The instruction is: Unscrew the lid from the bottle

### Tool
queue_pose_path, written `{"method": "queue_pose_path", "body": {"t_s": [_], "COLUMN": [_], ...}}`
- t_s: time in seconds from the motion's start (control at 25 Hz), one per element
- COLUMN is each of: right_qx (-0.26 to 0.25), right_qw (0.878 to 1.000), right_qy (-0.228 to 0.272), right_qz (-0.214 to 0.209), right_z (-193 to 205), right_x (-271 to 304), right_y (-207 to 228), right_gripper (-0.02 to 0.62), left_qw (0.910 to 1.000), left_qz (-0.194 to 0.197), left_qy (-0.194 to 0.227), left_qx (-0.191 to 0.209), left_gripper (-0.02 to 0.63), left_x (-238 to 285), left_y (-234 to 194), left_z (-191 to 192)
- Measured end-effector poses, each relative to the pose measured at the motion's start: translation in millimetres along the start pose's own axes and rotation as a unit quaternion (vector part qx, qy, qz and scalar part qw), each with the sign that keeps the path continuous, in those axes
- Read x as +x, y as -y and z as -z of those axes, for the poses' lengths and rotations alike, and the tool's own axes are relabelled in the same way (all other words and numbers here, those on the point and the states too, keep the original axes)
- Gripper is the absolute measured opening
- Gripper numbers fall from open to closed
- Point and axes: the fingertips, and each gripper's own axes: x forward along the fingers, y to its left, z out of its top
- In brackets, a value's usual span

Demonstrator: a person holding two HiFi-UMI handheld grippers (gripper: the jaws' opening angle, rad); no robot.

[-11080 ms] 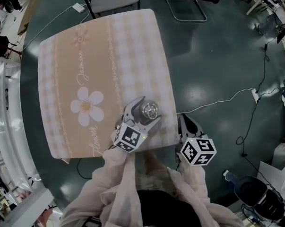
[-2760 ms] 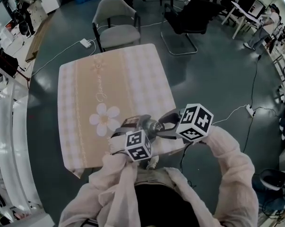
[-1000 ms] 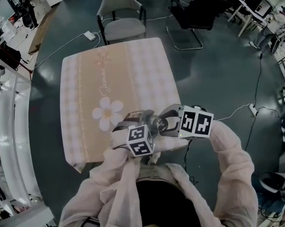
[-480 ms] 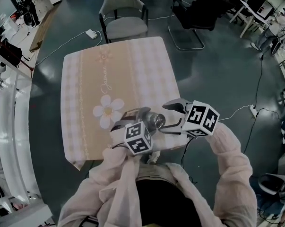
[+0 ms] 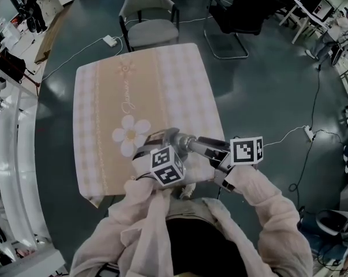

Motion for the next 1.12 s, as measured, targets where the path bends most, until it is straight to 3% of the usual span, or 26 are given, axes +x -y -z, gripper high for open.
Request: {"method": "queue_pose_path", "body": {"t_s": [0.12,0.28,0.44,0.52,0.64,0.8,0.96,1.04,1.12], "right_qx": [-0.010,-0.092,-0.229,-0.289,-0.376,-0.485,-0.561,-0.578,-0.578], "right_qw": [1.000,0.995,0.967,0.944,0.895,0.808,0.726,0.707,0.716], "right_qy": [-0.002,-0.038,-0.110,-0.160,-0.241,-0.330,-0.393,-0.403,-0.388], "right_qz": [0.020,0.024,0.011,-0.003,-0.022,-0.042,-0.059,-0.059,-0.049], "right_z": [3.5,9.9,18.1,24.0,34.0,46.7,55.9,57.0,52.8], "right_x": [8.5,13.1,14.5,14.4,12.6,8.9,4.5,5.6,9.7], "right_y": [1.0,-3.0,-10.2,-12.0,-13.6,-14.2,-16.7,-17.7,-19.0], "right_gripper": [0.291,0.264,0.262,0.261,0.261,0.259,0.259,0.262,0.274], "left_qw": [1.0000,0.9999,0.9994,0.9991,0.9981,0.9970,0.9966,0.9969,0.9979], "left_qz": [0.002,0.003,0.007,0.014,0.025,0.036,0.040,0.038,0.035], "left_qy": [-0.003,-0.003,-0.010,-0.008,-0.010,-0.009,-0.006,-0.007,-0.005], "left_qx": [0.006,0.013,0.031,0.039,0.055,0.068,0.071,0.068,0.055], "left_gripper": [0.382,0.382,0.382,0.382,0.382,0.382,0.382,0.382,0.382], "left_x": [2.5,2.6,3.3,3.4,4.7,7.6,7.0,6.3,5.4], "left_y": [3.3,4.5,8.4,12.5,19.0,25.5,28.1,27.3,24.2], "left_z": [-1.9,-0.2,3.0,2.7,2.2,-0.1,-3.3,-2.5,-0.7]}}
